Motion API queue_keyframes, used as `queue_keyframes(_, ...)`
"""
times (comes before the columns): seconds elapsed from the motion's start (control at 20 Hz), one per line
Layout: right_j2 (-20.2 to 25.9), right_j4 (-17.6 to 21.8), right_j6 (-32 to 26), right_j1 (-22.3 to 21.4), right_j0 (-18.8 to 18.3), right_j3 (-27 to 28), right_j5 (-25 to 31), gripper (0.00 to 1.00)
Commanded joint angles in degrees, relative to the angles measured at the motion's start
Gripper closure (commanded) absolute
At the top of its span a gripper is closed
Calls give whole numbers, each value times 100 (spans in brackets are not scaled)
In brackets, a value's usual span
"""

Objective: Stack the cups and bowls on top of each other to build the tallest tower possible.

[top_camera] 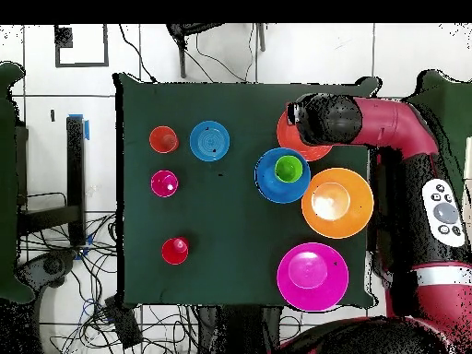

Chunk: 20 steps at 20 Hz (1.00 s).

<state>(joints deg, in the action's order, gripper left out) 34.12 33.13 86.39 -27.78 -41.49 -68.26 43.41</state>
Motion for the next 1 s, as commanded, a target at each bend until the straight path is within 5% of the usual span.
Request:
queue_keyframes(0.05,-34,242,-329,256,286,-98,-281,0)
queue_keyframes(1.0,-147,301,-161,266,336,-105,-507,0)
